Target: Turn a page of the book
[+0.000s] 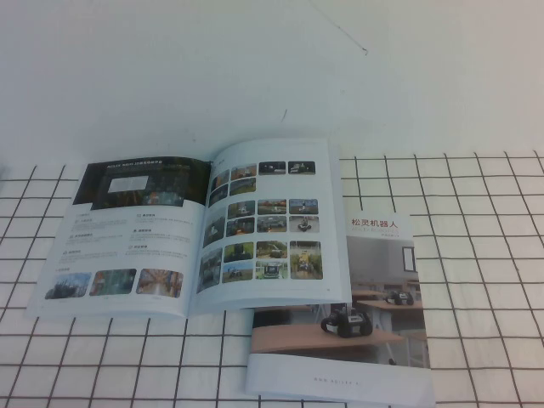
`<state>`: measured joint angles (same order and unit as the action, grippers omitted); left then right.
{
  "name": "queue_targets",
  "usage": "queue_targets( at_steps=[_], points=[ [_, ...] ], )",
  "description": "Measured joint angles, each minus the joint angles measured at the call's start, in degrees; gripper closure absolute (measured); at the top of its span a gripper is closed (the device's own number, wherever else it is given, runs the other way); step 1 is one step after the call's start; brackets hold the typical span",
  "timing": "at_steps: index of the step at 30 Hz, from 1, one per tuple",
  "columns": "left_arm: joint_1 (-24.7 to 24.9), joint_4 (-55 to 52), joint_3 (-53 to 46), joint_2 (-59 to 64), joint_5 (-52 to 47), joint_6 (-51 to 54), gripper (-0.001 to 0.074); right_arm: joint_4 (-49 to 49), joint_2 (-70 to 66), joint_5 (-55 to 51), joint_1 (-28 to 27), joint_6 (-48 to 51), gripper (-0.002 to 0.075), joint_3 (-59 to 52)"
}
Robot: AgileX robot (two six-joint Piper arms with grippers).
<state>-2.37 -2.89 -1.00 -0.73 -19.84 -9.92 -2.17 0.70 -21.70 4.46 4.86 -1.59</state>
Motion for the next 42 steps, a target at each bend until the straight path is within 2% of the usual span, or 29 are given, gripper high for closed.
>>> queue_targets(
  at_steps=[16, 42],
  points=[
    [0.0, -2.82, -0.53, 0.0, 4.84, 0.4, 0.0737, -0.04, 0.0, 0.0, 0.0, -0.13, 0.0725, 0.0],
    [0.0, -3.44, -0.53, 0.0, 5.95, 1.43, 0.0737, -0.13, 0.0, 0.0, 0.0, -0.13, 0.0725, 0.0]
  ],
)
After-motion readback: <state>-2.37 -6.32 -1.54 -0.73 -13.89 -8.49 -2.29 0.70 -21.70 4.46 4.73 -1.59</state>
